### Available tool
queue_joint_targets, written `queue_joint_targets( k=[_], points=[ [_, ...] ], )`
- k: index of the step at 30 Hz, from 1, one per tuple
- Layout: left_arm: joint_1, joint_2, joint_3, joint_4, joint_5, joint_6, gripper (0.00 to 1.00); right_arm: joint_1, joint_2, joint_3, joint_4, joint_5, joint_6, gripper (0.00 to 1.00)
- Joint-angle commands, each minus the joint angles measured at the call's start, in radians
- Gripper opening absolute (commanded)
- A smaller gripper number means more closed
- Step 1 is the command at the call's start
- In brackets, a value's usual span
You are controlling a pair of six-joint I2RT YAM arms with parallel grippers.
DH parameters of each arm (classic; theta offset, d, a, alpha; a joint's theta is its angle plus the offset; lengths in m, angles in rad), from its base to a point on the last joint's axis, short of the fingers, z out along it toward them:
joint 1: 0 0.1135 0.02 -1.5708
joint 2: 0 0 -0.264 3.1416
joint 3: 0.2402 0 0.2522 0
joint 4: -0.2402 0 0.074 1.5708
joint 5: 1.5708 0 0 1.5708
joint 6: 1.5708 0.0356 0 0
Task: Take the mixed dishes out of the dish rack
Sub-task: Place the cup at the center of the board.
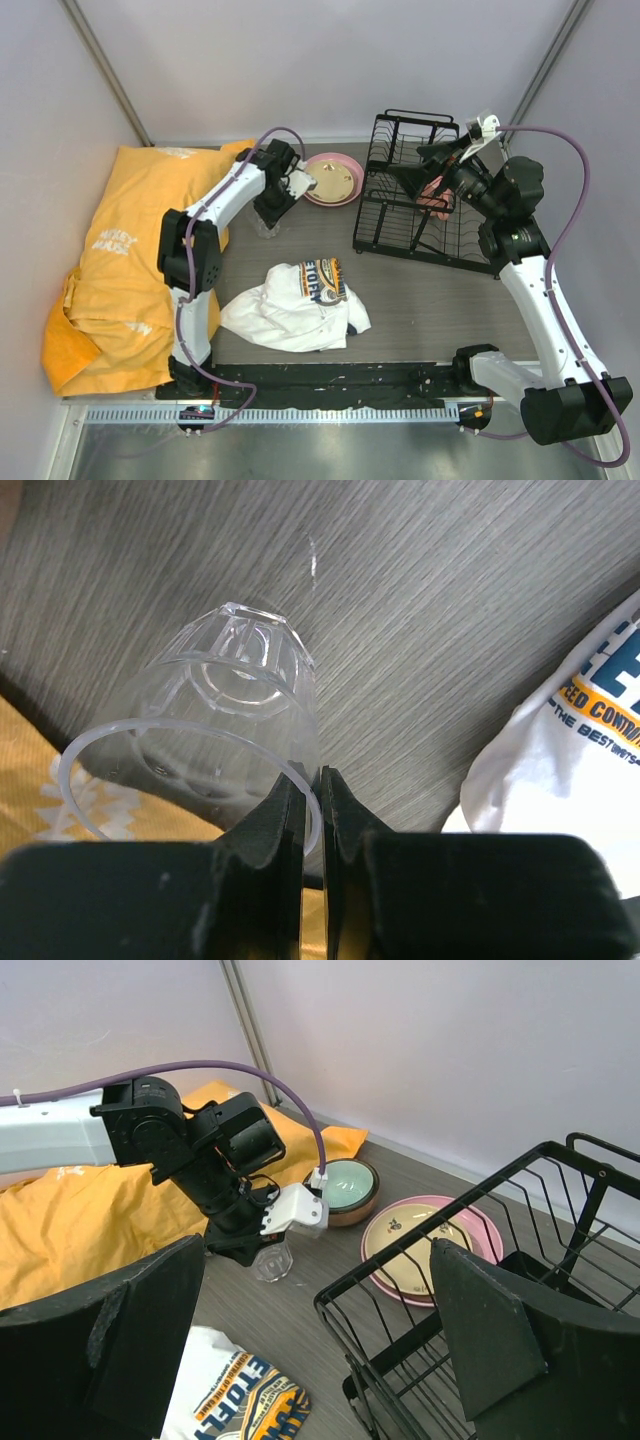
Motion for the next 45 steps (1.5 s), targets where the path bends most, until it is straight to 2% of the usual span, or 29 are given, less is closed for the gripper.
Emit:
queue_joint_targets(
  k=[1,12,13,18,21,22,24,25,27,28,33,39,45],
  points=[
    [-0.010,0.013,0.043,-0.013,0.013,0.009,0.00,0.001,-0.025,0.007,0.023,0.023,-0.018,1.00],
    [-0.021,0.022,0.062,-0.007,0.016,-0.008,0.02,0.001,-0.014,0.025,-0.005,0.059,-0.043,1.00],
    [-0.020,0.021,0.062,-0.004,0.016,-0.008,0.09,-0.002,-0.014,0.029,-0.011,0.066,-0.048,1.00],
    [-0.020,0.008,0.060,-0.003,0.015,-0.013,0.20,-0.008,-0.015,0.042,-0.030,0.148,-0.054,1.00],
    [-0.020,-0.002,0.057,0.008,0.013,-0.013,0.36,-0.017,-0.020,0.056,-0.049,0.202,-0.067,1.00],
    [-0.020,-0.014,0.057,0.013,0.013,-0.014,0.45,-0.022,-0.023,0.062,-0.066,0.242,-0.072,1.00],
    [-0.021,-0.030,0.054,0.033,0.013,-0.017,0.52,-0.028,-0.029,0.073,-0.086,0.283,-0.087,1.00],
    [-0.021,-0.048,0.051,0.042,0.015,-0.022,0.62,-0.033,-0.031,0.073,-0.092,0.324,-0.091,1.00],
    [-0.021,-0.071,0.045,0.071,0.023,-0.029,0.73,-0.045,-0.041,0.073,-0.092,0.371,-0.097,1.00],
    [-0.021,-0.099,0.042,0.079,0.033,-0.040,0.82,-0.056,-0.045,0.073,-0.118,0.412,-0.098,1.00],
    [-0.021,-0.189,0.034,0.151,0.105,-0.085,1.00,-0.106,-0.060,0.072,-0.138,0.506,-0.094,1.00],
    [-0.020,-0.347,-0.073,0.295,0.185,-0.172,1.00,-0.243,-0.055,0.058,-0.181,0.512,-0.077,0.99],
    [-0.020,-0.484,-0.171,0.419,0.196,-0.237,1.00,-0.361,-0.063,0.010,-0.217,0.543,-0.112,0.99]
  ],
)
